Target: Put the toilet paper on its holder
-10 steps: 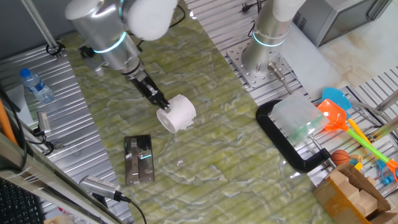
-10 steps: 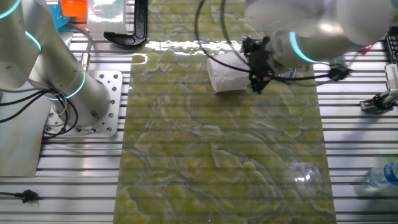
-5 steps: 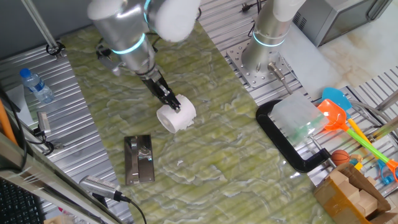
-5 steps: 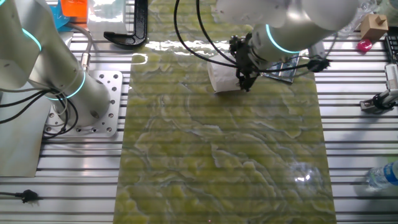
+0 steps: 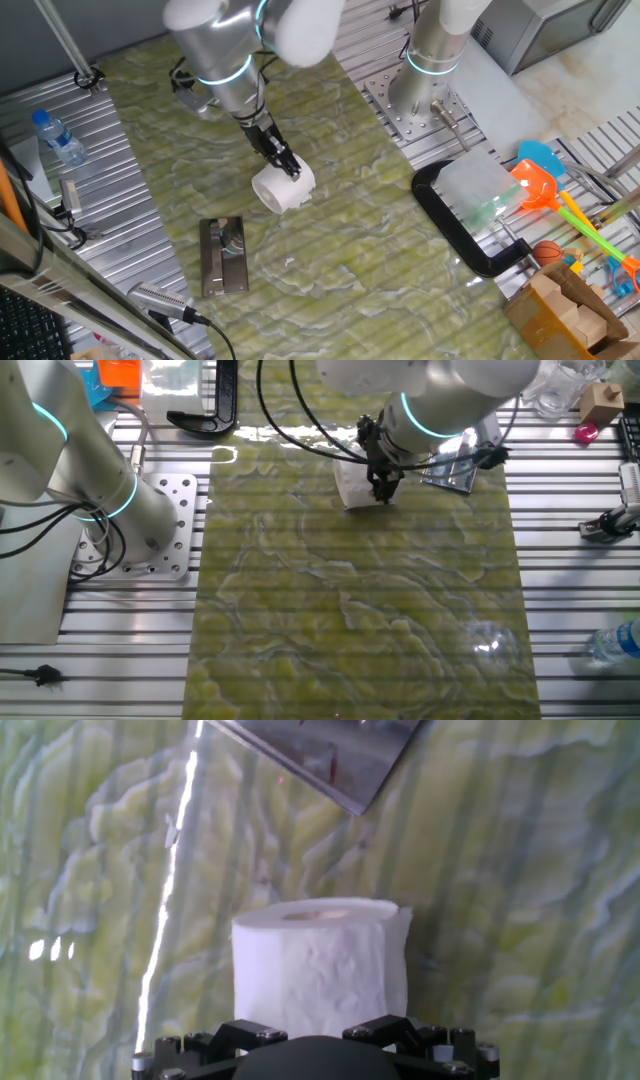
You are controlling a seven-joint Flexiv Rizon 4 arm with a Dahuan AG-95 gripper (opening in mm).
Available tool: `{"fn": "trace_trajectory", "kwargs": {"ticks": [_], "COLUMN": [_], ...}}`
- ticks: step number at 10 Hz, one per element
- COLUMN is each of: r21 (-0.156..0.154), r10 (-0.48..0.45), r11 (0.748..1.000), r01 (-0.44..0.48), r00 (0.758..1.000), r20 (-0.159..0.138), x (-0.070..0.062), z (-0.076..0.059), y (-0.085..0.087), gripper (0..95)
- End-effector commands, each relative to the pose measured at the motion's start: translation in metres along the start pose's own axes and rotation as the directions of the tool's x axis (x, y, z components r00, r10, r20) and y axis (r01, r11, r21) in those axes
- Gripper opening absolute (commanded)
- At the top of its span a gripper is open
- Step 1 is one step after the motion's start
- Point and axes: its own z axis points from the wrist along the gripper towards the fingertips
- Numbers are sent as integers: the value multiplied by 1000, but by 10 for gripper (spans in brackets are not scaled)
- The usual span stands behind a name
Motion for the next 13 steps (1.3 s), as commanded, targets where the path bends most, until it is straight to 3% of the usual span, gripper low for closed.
{"fn": "trace_trajectory", "kwargs": {"ticks": [1, 3, 7, 13], "r21": [54, 65, 65, 57], "r10": [10, 12, 25, 26], "r11": [998, 998, 997, 998], "r01": [-13, -16, -30, -32], "r00": [999, 998, 997, 994], "r20": [44, 60, 69, 106], "x": [2, 0, -6, -12], "z": [0, 4, 15, 27], "y": [0, -2, -4, -7], "gripper": [950, 950, 950, 950]}}
